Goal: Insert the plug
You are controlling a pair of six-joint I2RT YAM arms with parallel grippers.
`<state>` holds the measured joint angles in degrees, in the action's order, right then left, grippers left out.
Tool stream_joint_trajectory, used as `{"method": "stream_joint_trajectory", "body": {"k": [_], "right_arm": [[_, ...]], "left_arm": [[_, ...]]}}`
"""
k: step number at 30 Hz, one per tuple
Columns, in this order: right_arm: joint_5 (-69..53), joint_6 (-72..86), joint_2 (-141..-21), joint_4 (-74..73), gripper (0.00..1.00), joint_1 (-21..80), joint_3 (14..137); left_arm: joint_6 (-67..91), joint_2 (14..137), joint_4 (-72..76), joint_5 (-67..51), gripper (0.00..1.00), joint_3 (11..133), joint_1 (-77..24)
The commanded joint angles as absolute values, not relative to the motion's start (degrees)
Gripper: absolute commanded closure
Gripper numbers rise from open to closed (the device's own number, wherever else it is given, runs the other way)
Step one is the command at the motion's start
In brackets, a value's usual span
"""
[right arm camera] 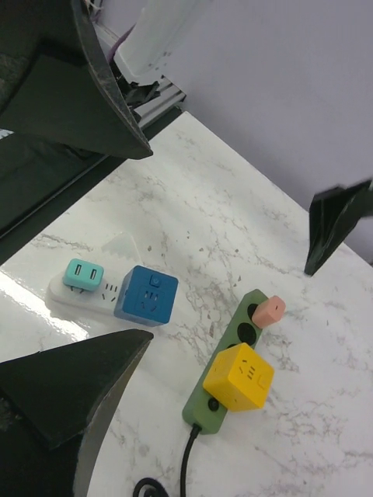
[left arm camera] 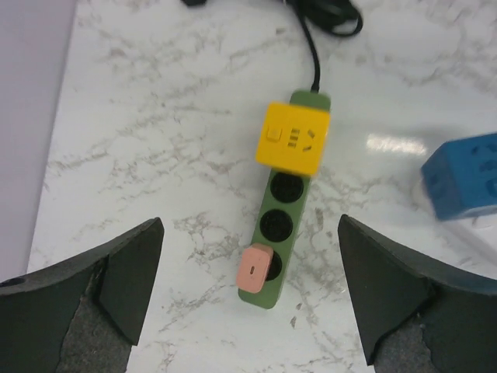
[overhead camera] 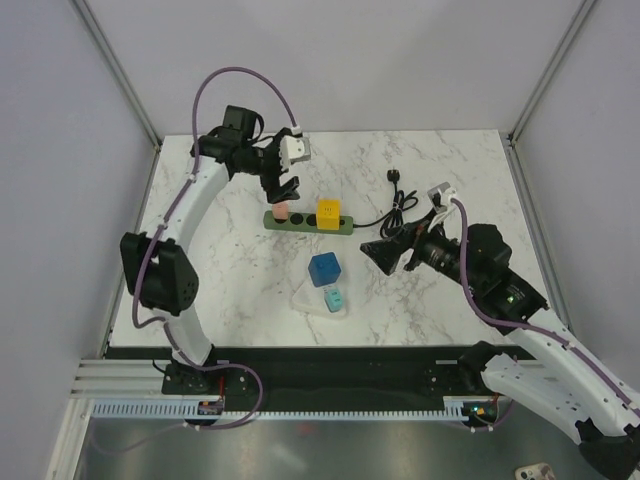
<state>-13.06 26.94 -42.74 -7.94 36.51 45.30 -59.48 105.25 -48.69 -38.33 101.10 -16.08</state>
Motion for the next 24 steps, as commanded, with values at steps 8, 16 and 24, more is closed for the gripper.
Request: {"method": "stream_joint_trajectory", "body": {"k": [8, 16, 24], "right_arm": [[5.9, 33.2, -43.5, -25.0, 0.02, 36.3, 53.0], [16.8, 36.6, -40.3, -31.8, 0.02, 36.3, 54.8], [18.3, 37.1, -37.0, -32.7, 0.02, 36.3, 54.1]], "left_arm": [[-9.4, 74.0, -26.4, -54.1, 0.00, 81.2, -15.9], [14.3, 40.2, -7.5, -33.9, 0.00, 51.7, -15.9], [18.2, 37.6, -12.2, -32.6, 0.00, 46.9, -15.9]]}}
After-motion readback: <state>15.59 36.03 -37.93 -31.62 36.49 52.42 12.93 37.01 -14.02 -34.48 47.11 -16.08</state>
